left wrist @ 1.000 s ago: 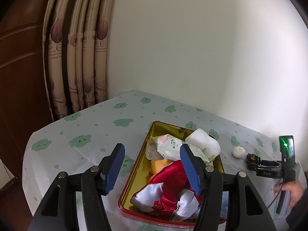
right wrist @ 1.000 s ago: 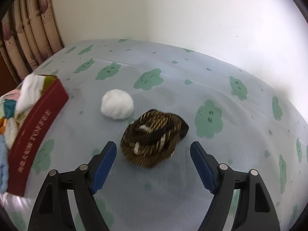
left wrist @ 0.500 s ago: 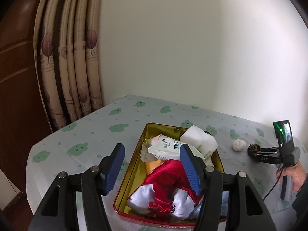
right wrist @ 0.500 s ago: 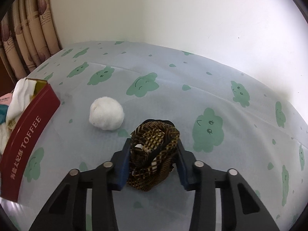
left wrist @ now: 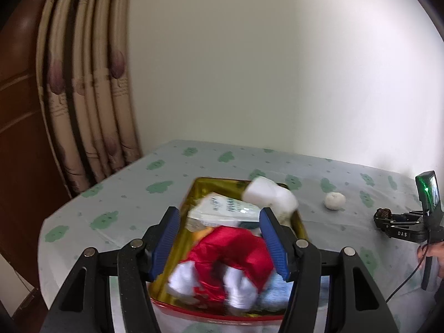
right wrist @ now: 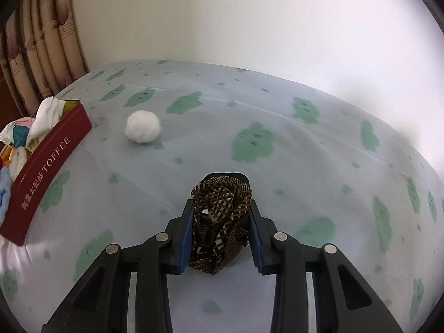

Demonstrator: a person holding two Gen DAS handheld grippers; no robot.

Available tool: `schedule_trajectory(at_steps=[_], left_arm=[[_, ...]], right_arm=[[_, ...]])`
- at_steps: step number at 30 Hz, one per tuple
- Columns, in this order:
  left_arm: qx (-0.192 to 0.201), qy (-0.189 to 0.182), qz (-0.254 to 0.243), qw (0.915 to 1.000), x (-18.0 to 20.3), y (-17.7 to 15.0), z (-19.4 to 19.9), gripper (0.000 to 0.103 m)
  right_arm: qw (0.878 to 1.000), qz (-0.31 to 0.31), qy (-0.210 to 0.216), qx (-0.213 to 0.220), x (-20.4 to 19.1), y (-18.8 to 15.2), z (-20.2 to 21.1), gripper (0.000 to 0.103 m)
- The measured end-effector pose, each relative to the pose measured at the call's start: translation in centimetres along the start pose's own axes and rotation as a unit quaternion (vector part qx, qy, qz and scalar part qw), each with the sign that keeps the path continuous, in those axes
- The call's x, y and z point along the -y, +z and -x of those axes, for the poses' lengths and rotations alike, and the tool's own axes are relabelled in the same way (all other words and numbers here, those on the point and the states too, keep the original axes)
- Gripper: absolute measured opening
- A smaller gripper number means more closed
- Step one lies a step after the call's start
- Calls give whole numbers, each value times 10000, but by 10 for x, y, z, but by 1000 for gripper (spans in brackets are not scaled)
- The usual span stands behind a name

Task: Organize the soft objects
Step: 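Move the left gripper to the white cotton ball and grasp it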

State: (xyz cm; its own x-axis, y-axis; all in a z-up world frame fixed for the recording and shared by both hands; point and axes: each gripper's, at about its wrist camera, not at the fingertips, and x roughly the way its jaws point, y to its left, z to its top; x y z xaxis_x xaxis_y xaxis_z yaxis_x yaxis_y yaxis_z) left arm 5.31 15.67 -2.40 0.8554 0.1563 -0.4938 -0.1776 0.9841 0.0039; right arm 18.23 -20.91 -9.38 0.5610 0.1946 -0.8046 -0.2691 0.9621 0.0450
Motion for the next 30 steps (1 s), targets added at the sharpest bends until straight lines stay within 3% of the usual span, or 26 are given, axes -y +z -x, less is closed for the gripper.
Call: schedule_trajectory(at_steps=[11, 19, 23, 30], left_arm=[[-418, -565, -292, 9971, 51, 14, -5, 61], [-614, -989, -787, 9901, 118, 26, -20, 61], [-943, -1251, -922, 9833, 155, 25, -44, 61], [-1638, -1536, -583, 9727, 189, 26, -96, 61]], right_arm=[[9985, -417, -345, 13, 51, -37, 26, 32], [9983, -487, -332, 9, 59, -43, 27, 32], [9982, -544, -256, -24, 61, -44, 26, 33], [9982, -561, -229, -45, 62, -44, 25, 34]])
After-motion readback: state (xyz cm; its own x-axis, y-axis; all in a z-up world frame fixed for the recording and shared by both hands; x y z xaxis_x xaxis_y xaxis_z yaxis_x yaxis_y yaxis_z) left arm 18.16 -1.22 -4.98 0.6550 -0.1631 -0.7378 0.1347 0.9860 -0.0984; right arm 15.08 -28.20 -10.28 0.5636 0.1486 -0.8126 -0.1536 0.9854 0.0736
